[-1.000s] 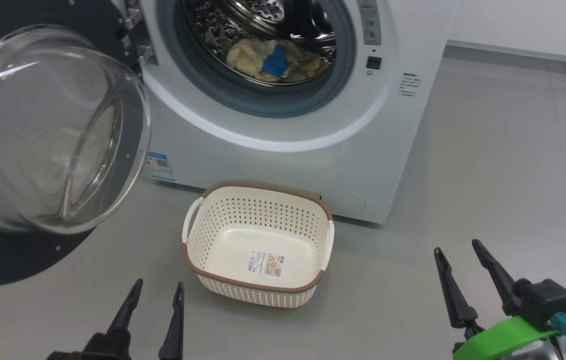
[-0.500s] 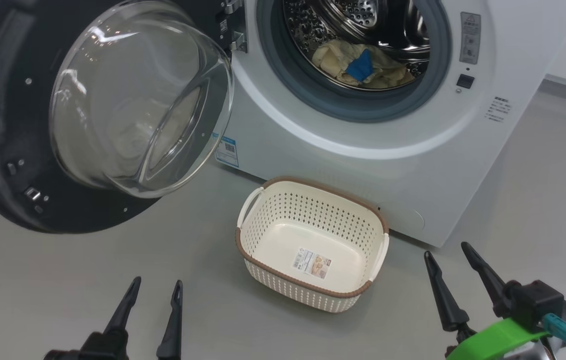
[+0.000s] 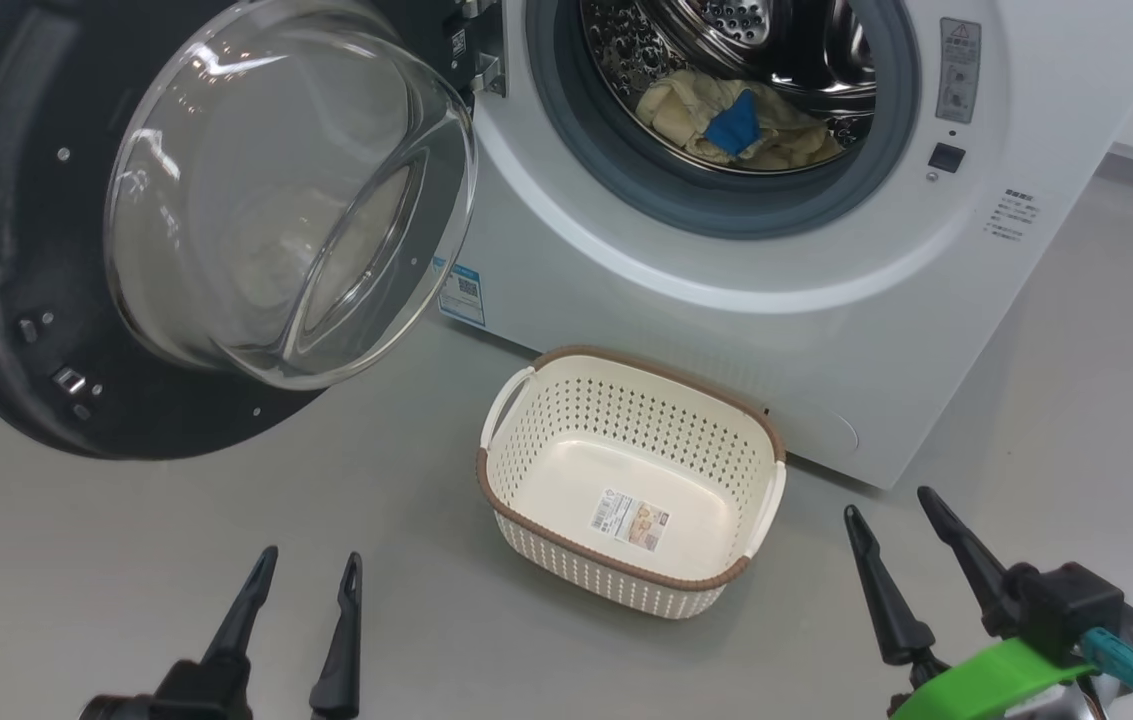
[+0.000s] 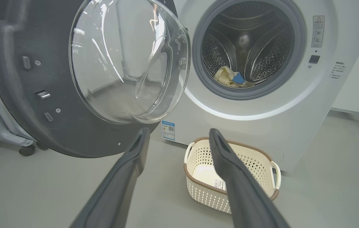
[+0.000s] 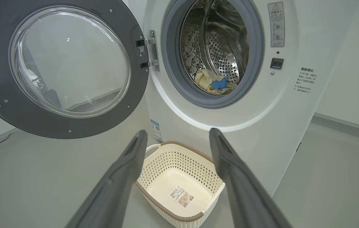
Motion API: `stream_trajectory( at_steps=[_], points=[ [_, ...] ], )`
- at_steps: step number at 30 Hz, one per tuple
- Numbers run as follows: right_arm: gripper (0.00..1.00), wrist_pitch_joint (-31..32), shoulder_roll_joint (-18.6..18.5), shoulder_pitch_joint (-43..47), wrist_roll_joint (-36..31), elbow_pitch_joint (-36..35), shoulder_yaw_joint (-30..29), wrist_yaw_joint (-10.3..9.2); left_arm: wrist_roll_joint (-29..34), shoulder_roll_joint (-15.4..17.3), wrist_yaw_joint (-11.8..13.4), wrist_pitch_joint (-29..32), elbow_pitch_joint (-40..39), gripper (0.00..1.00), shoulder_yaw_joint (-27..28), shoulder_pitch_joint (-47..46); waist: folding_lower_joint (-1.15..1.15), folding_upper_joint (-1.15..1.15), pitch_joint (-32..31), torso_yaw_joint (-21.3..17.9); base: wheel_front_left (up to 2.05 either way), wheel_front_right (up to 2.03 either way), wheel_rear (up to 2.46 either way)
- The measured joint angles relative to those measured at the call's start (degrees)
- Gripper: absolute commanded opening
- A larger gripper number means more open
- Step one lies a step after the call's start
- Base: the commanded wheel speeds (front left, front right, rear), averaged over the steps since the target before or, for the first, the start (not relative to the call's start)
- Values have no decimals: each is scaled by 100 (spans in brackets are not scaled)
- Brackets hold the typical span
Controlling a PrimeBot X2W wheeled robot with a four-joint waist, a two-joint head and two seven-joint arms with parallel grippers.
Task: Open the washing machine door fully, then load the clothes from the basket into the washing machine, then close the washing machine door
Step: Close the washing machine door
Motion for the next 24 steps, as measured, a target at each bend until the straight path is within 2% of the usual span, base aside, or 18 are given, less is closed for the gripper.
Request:
stream_trajectory(
  at_steps=[3, 4, 5, 6, 14, 17, 20, 22, 24],
  points=[
    [100, 0, 0, -15, 2, 7, 0, 0, -8, -5, 0, 0, -44, 100, 38, -1, 0, 0, 18, -16, 0, 0, 0],
    [100, 0, 0, -23, 2, 9, -1, 0, -14, -16, 0, 0, -82, 49, 69, -1, 0, 0, 25, -18, 0, 0, 0],
    [100, -1, 0, -29, 2, 9, -2, 0, -15, -32, 0, -1, -132, 28, 108, -2, 0, 0, 32, -19, 0, 0, 0],
    [100, -1, 0, -30, 1, 9, -3, 0, -15, -40, 0, -2, -181, 0, 129, -5, 0, 0, 38, -19, 0, 0, 0],
    [100, 0, 0, -31, 0, 2, -23, 0, 93, -116, 0, -18, -512, 0, 392, -4, 0, 0, 79, -19, 0, 0, 0],
    [100, 1, 0, -33, 0, -15, -46, 0, 99, -235, -1, -18, -743, 0, 584, -5, 0, 0, 99, -12, 0, 0, 0],
    [100, 5, 0, -33, -1, -41, -77, 0, -208, -503, -18, -19, -1103, 0, 965, -17, 0, 0, 117, 7, 0, 0, 0],
    [100, 10, 0, -33, -1, -56, -97, 0, -425, -645, -74, -19, -1336, 0, 1284, -51, 0, 0, 129, 19, 0, 0, 0],
    [100, 10, 0, -33, -2, -68, -108, 0, -641, -768, -342, -20, -1515, 0, 1585, -123, 0, 0, 133, 30, 0, 0, 0]
  ],
)
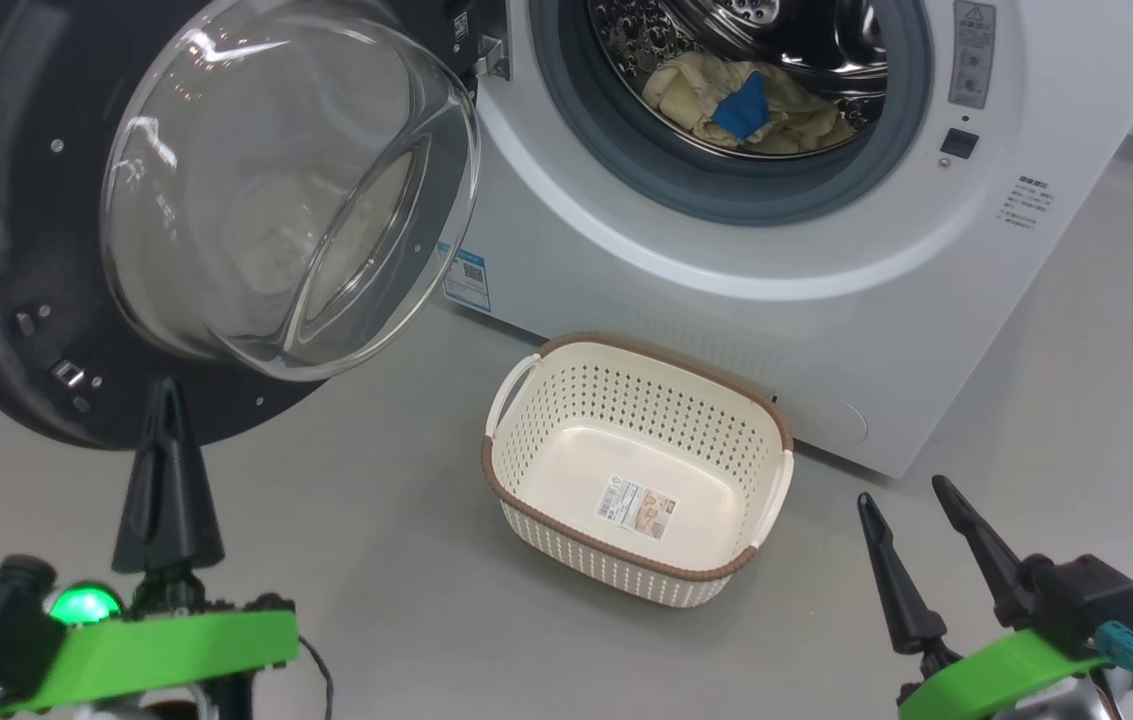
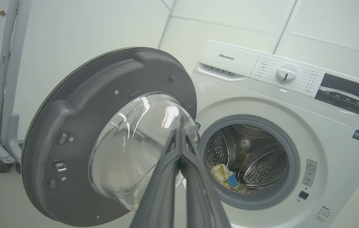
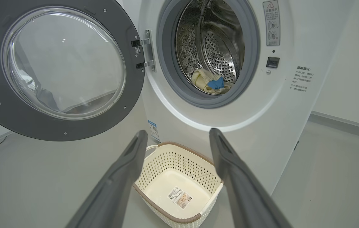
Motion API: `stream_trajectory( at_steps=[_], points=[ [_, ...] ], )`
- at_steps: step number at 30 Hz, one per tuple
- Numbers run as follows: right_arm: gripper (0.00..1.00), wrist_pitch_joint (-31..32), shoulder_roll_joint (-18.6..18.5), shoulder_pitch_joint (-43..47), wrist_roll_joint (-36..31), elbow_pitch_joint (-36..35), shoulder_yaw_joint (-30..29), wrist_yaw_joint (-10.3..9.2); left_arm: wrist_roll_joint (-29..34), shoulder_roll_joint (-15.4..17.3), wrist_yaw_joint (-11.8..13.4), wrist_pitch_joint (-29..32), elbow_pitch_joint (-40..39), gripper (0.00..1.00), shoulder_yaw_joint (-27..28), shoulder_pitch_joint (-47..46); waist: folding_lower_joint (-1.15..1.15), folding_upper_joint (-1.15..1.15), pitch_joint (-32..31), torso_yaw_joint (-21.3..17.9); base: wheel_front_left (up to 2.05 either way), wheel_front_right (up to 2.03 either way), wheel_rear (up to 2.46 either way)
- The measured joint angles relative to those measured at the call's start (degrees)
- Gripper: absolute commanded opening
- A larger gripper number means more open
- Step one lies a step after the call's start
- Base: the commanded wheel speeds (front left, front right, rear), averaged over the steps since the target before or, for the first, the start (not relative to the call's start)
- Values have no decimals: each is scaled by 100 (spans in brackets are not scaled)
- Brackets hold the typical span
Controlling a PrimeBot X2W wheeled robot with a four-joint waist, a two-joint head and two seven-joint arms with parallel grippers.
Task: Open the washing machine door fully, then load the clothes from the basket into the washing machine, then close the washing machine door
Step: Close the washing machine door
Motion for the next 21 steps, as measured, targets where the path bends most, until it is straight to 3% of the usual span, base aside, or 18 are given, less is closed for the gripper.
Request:
stream_trajectory(
  at_steps=[4, 9, 14, 21],
  points=[
    [100, 37, 0, -1, 0, -22, -5, 0, -481, -169, -753, -27, -233, 0, 519, -186, -1, 0, -1, 12, 0, 0, 0],
    [100, 49, 0, -2, -8, -52, -4, 0, -1204, -192, -1417, -32, -194, 0, 1123, -500, -1, 0, 14, -12, 0, 0, 0],
    [100, 93, 0, -4, -60, -87, 2, 0, -2008, 54, -1692, -23, 424, 0, 1568, -940, -1, 0, 66, -82, 0, 0, 0],
    [100, 147, 0, -21, -91, -129, 3, 0, -3044, 605, -1797, 96, 1526, 0, 1949, -1553, -1, 0, 94, -266, 0, 0, 0]
  ],
)
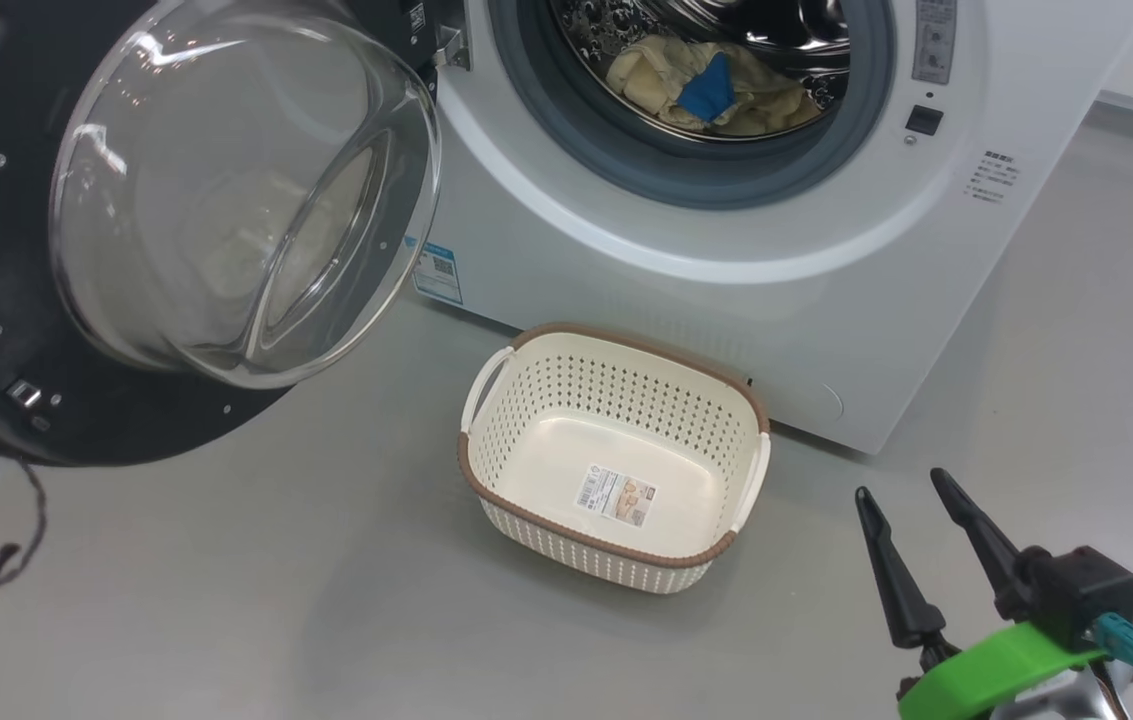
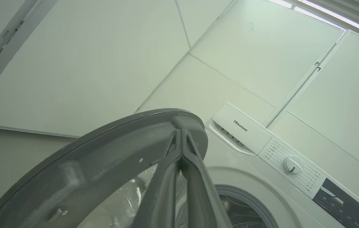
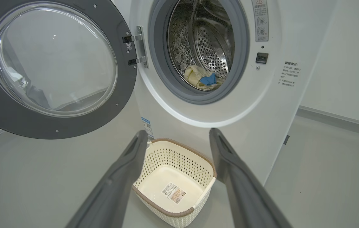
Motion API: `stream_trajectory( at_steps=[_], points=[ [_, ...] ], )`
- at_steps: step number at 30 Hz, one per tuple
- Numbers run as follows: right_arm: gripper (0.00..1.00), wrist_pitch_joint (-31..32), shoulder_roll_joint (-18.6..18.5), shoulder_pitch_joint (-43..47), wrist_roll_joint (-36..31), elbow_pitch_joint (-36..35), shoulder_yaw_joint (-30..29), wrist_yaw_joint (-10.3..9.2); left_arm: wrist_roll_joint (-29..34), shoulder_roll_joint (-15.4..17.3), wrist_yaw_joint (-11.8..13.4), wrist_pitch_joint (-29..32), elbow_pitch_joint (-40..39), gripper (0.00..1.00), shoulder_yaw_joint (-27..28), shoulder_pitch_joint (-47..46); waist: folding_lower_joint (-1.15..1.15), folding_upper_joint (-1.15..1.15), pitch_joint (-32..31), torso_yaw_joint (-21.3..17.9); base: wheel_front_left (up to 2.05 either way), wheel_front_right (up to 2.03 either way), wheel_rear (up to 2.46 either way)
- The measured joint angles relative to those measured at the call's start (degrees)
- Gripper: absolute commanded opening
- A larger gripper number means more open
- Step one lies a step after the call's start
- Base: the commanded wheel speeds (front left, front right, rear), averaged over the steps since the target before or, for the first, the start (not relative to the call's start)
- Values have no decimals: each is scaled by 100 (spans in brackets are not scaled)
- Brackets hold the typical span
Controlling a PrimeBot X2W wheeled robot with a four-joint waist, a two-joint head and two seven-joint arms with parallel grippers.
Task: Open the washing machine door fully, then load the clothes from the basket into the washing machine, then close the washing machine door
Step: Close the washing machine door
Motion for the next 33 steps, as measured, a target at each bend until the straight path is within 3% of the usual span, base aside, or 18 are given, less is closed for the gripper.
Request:
stream_trajectory(
  at_steps=[11, 23, 33],
  points=[
    [100, 232, -1, 1, -146, -193, 25, 0, -1370, 702, -1, 158, 1413, 0, 178, -660, 0, 0, 126, -249, 0, 0, 0],
    [100, 525, -132, 0, -158, -502, 89, 0, -2591, 810, -1, 143, 2343, 0, 423, -858, 0, 0, 352, -493, 0, 0, 0],
    [100, 653, -298, -89, -140, -655, 170, 0, -2997, 821, -1, 241, 2828, 0, 712, -955, 0, 0, 576, -658, 0, 0, 0]
  ],
)
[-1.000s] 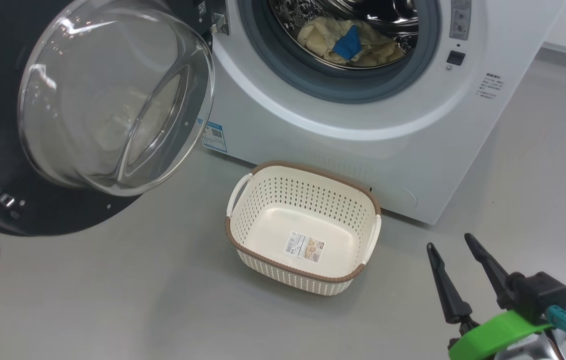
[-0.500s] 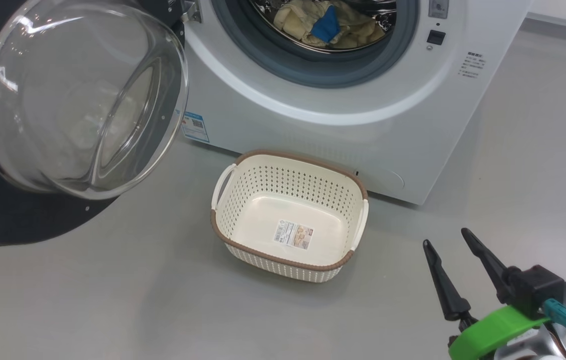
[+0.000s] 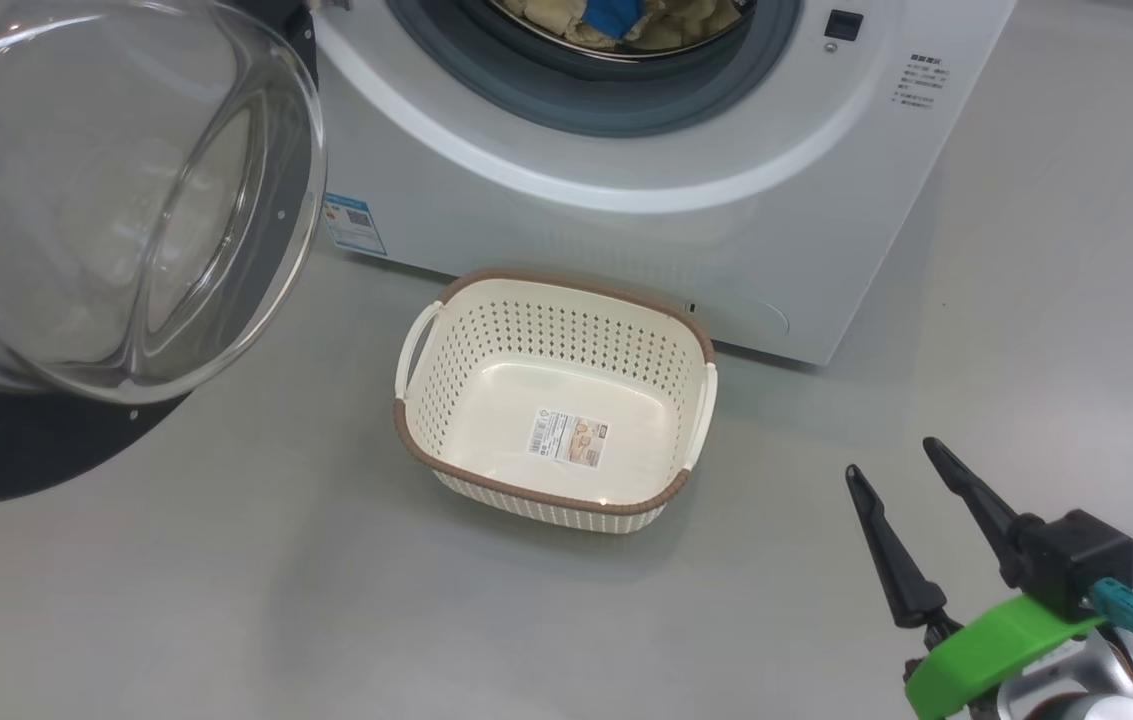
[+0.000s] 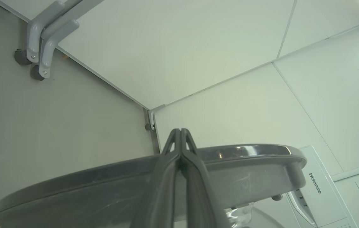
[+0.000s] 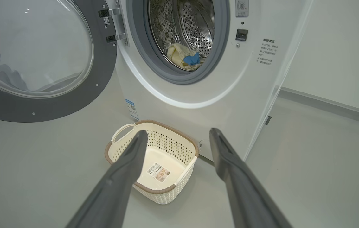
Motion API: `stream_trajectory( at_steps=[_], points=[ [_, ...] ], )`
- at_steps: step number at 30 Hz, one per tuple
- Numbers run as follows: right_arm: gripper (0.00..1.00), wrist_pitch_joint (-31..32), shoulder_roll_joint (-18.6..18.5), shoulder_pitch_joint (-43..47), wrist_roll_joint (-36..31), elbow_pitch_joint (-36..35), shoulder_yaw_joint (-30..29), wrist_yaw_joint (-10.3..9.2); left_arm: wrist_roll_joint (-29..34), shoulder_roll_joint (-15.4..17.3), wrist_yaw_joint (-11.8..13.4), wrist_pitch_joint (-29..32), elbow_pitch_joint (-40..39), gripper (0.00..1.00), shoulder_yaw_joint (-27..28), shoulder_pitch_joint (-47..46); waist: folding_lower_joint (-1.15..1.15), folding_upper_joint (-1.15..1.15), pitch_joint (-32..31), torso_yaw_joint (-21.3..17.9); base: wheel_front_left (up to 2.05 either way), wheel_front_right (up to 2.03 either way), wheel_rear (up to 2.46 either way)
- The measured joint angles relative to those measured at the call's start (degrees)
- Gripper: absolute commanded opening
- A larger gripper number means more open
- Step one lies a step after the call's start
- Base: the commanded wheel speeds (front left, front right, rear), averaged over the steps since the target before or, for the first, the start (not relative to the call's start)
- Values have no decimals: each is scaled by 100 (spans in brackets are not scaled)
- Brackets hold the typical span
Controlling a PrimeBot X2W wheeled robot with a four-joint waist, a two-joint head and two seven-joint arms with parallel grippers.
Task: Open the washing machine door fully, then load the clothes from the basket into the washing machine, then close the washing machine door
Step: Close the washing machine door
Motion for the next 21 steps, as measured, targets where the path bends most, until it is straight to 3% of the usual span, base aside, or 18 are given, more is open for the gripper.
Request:
stream_trajectory(
  at_steps=[9, 21],
  points=[
    [100, 51, -65, -127, 40, -66, 33, 0, -92, -19, -1, 132, 320, 0, 153, -186, 0, 0, 194, -80, 0, 0, 0],
    [100, 56, -65, -133, 38, -69, 43, 0, -243, 21, 1, 914, 249, 0, 146, -216, 0, 0, 260, 41, 0, 0, 0]
  ],
)
